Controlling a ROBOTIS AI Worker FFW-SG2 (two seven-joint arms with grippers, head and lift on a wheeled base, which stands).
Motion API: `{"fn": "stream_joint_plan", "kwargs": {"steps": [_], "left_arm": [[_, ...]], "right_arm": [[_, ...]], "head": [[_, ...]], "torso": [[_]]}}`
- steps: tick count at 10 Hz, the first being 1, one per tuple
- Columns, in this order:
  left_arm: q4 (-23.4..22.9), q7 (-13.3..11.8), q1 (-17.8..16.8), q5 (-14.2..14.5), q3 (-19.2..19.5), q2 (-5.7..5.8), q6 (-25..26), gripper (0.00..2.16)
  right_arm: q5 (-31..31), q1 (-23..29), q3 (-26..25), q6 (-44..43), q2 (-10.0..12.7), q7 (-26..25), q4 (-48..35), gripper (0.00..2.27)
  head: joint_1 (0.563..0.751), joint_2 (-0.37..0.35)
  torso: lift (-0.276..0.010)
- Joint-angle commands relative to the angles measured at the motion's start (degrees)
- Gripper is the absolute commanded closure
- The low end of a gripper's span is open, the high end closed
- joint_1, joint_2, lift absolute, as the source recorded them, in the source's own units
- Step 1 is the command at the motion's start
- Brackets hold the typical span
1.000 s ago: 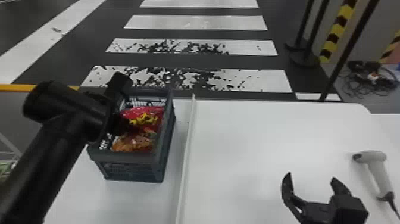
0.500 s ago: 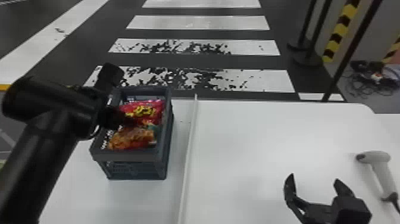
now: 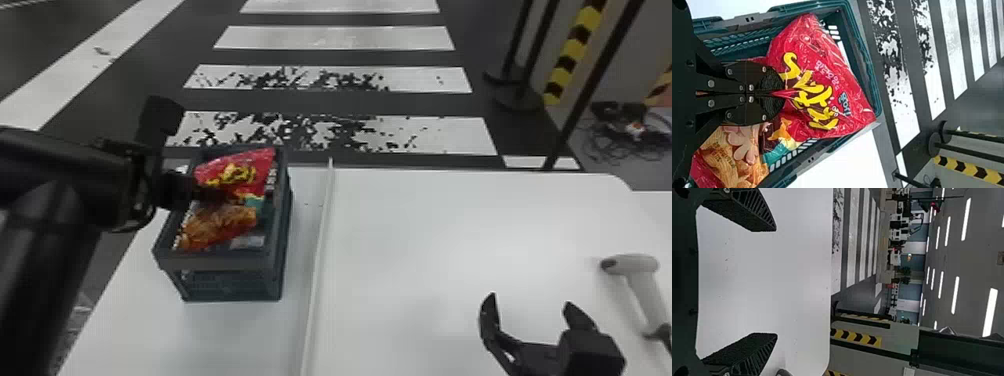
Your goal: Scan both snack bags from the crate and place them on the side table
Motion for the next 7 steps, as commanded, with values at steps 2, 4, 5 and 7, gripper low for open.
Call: {"fn": "stream_joint_plan", "kwargs": {"steps": [2,4,5,7], "left_arm": [[-2.38,0.01,2.19,3.7,5.1,-0.08,-0.18,2.0],[-3.96,0.19,3.86,7.56,8.97,-0.08,-0.53,2.0],[-4.49,0.36,4.57,9.15,10.55,-0.26,-1.23,2.0],[-4.4,0.45,6.06,14.16,14.07,-1.22,-3.16,2.0]], "right_arm": [[0.1,-0.08,0.0,0.46,0.15,-0.04,0.0,0.03],[0.28,-0.17,0.0,0.81,0.24,-0.04,0.0,0.03],[0.28,-0.17,0.09,0.99,0.33,-0.04,-0.09,0.03],[0.54,-0.17,0.09,0.99,0.42,-0.04,-0.09,0.03]], "head": [[0.695,0.067],[0.695,0.074],[0.695,0.078],[0.695,0.084]], "torso": [[-0.095],[-0.095],[-0.095],[-0.095]]}}
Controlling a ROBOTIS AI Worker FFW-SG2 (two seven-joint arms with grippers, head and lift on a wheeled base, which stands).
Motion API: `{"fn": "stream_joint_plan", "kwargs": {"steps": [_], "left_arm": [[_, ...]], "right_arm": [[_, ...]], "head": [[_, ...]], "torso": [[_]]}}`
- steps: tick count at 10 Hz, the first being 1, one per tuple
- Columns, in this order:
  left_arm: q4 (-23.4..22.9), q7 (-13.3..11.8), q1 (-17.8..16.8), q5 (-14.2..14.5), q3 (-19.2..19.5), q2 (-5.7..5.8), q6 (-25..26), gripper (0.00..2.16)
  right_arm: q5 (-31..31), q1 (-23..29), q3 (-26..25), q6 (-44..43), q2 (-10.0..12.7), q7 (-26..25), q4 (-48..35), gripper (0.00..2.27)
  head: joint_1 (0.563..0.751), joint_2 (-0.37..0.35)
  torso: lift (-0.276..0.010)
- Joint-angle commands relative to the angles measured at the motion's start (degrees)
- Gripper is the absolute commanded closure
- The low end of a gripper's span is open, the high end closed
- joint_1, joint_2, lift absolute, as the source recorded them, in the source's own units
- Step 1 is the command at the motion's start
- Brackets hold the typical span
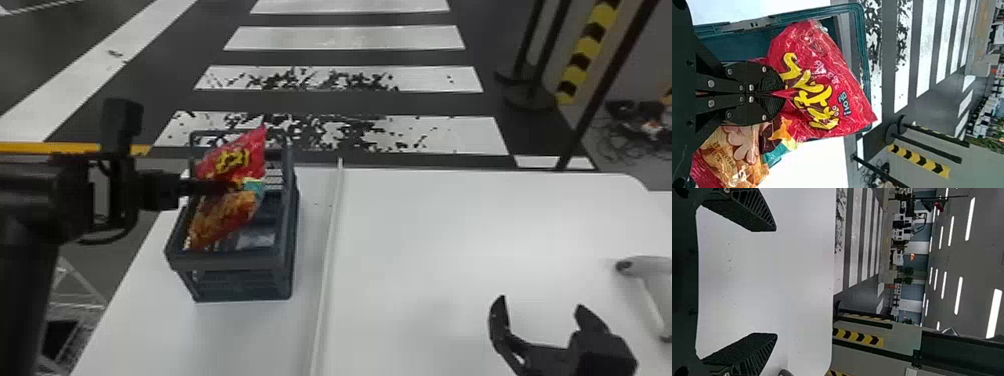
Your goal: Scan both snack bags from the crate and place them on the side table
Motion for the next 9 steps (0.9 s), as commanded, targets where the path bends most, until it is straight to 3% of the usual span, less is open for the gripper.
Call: {"fn": "stream_joint_plan", "kwargs": {"steps": [1,3,5,7,9], "left_arm": [[0.53,-0.14,0.61,3.23,1.92,-0.61,-1.05,2.0],[1.41,0.13,1.4,3.23,2.18,-0.7,-1.93,2.0],[0.88,0.48,2.81,5.86,3.32,-1.23,-3.69,2.01],[0.09,2.85,2.46,11.84,5.17,-2.98,-4.22,2.0],[-1.93,4.87,2.02,14.74,6.58,-4.57,-4.04,2.0]], "right_arm": [[0.13,0.0,0.18,0.0,0.11,-0.01,0.0,0.03],[0.22,-0.26,0.35,0.0,0.11,0.08,0.0,0.03],[0.22,-0.18,0.35,0.0,0.11,-0.01,0.0,0.03],[0.48,-0.18,0.62,0.18,0.11,-0.01,-0.18,0.03],[0.57,0.0,0.71,0.53,0.2,-0.01,-0.27,0.03]], "head": [[0.695,0.081],[0.695,0.078],[0.695,0.082],[0.695,0.076],[0.695,0.059]], "torso": [[-0.095],[-0.095],[-0.095],[-0.095],[-0.095]]}}
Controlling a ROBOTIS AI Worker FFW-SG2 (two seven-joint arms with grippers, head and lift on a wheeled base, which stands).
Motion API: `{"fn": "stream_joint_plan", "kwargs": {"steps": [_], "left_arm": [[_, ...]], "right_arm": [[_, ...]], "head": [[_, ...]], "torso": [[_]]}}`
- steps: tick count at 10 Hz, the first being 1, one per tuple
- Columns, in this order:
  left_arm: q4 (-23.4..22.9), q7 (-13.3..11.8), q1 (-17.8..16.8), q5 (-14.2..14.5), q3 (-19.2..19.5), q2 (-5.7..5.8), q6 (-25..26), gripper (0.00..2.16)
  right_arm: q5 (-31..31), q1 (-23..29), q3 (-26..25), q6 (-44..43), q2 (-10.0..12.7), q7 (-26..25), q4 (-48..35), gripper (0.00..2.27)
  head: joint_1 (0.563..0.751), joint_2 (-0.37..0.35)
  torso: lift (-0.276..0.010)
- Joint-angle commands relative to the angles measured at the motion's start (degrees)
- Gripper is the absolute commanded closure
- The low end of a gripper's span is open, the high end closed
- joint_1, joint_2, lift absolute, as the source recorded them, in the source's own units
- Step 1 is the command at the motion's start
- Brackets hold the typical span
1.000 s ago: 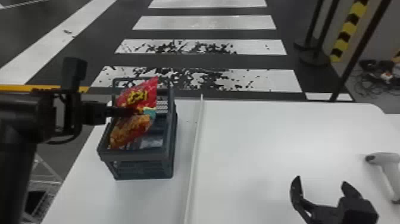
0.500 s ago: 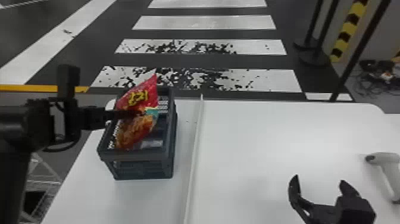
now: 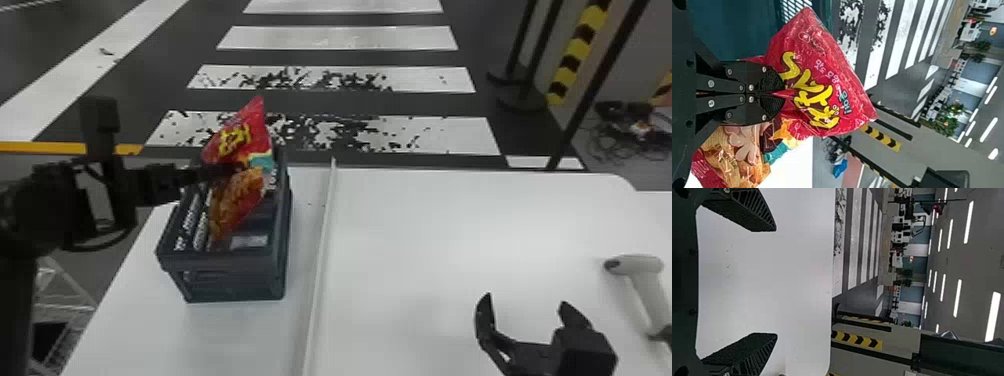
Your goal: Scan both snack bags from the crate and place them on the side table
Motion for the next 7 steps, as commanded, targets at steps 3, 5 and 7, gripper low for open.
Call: {"fn": "stream_joint_plan", "kwargs": {"steps": [3,5,7], "left_arm": [[-6.93,2.0,0.45,4.53,0.66,-3.77,2.03,2.0],[-9.31,2.97,0.1,5.58,-0.75,-6.58,3.78,2.0],[-10.71,5.17,-0.34,4.53,-5.32,-9.39,5.54,2.0]], "right_arm": [[0.27,0.36,-0.16,0.9,0.0,-0.04,-0.3,0.03],[0.27,0.63,-0.86,0.9,0.0,-0.04,-0.74,0.03],[0.1,0.71,-2.79,1.08,0.0,-0.04,-0.91,0.03]], "head": [[0.695,0.038],[0.695,-0.003],[0.695,-0.063]], "torso": [[-0.095],[-0.095],[-0.095]]}}
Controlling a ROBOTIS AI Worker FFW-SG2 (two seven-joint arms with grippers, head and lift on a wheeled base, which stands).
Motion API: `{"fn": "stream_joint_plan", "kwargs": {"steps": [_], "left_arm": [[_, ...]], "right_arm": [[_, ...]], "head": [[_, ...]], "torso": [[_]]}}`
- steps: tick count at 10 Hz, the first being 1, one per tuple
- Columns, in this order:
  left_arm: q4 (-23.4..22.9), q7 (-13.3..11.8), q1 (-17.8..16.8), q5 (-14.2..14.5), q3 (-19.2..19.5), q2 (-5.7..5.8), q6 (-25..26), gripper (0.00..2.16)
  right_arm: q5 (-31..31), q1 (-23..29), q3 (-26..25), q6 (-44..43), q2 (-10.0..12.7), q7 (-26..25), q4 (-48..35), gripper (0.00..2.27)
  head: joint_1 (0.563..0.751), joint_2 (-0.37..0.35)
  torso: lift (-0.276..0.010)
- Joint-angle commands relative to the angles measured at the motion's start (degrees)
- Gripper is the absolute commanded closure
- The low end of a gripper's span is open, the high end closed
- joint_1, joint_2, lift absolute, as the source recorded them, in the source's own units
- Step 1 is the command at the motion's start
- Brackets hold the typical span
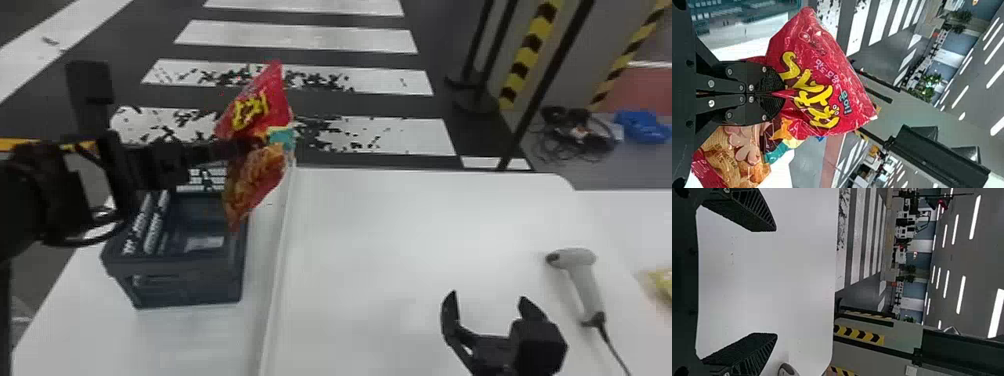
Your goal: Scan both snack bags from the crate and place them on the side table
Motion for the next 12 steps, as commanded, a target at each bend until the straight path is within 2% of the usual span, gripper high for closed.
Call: {"fn": "stream_joint_plan", "kwargs": {"steps": [1,4,6,7,8,9,10,12], "left_arm": [[-0.06,0.6,-0.77,-1.72,-3.98,-1.78,0.33,2.0],[2.22,1.74,-2.79,-8.05,-13.29,-5.3,0.15,2.0],[5.65,2.53,-3.41,-11.56,-19.36,-6.97,-0.02,2.0],[6.97,3.85,-3.32,-12.27,-21.73,-7.84,-0.2,2.0],[8.2,5.43,-3.32,-12.53,-24.11,-7.99,-0.73,2.0],[10.31,7.45,-3.32,-12.35,-27.18,-7.99,-2.13,2.0],[13.03,9.74,-3.5,-11.83,-30.17,-7.99,-5.47,2.0],[18.74,12.29,-3.67,-12.0,-35.0,-7.99,-11.27,2.0]], "right_arm": [[-0.59,0.02,-2.27,0.02,0.0,0.0,-0.91,0.03],[-3.05,-0.51,-6.75,0.37,0.0,0.0,-2.75,0.03],[-4.28,-1.3,-7.98,0.37,0.0,0.0,-2.75,0.03],[-4.9,-1.74,-8.77,0.54,0.0,0.0,-2.75,0.03],[-5.25,-2.35,-9.47,0.72,0.0,0.0,-2.75,0.03],[-5.95,-2.53,-10.18,0.72,0.0,0.0,-2.84,0.03],[-6.22,-2.53,-10.7,0.72,0.0,0.0,-3.02,0.03],[-6.83,-2.88,-10.97,0.72,0.09,0.0,-3.02,0.03]], "head": [[0.695,-0.082],[0.695,-0.223],[0.695,-0.286],[0.695,-0.319],[0.695,-0.35],[0.695,-0.35],[0.695,-0.35],[0.695,-0.35]], "torso": [[-0.095],[-0.095],[-0.095],[-0.095],[-0.095],[-0.095],[-0.095],[-0.095]]}}
